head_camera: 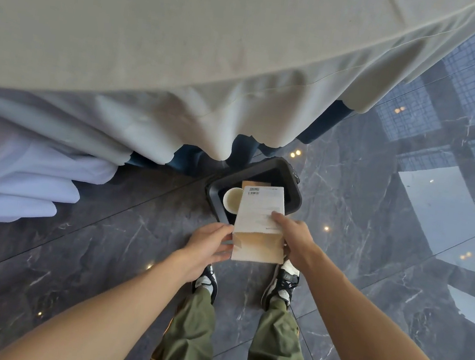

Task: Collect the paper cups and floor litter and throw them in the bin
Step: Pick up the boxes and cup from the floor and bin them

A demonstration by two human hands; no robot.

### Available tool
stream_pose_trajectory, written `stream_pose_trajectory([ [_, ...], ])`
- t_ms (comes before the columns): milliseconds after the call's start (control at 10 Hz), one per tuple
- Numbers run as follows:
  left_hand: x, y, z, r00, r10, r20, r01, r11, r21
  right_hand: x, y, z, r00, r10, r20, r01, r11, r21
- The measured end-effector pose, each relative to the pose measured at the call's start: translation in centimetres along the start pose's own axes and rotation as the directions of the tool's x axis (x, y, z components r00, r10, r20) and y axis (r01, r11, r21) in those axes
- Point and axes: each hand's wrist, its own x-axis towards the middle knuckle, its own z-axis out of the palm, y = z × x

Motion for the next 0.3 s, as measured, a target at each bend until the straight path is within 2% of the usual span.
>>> stream_pose_trajectory([
  [100, -0.1, 0.2, 0.5, 0.999, 0.044, 0.009, -0.045, 0.996, 0.072, -0.3, -0.5, -0.5, 1.000, -0.017, -0.022, 0.017, 1.000, 0.026],
  [300, -1.9, 2.3, 1.2, 0.974, 0.225, -0.011, -0.201, 0.891, 0.406, -3.3, -1.0, -1.8, 0.989, -0.117, -0.085, 0.100, 0.978, -0.182],
])
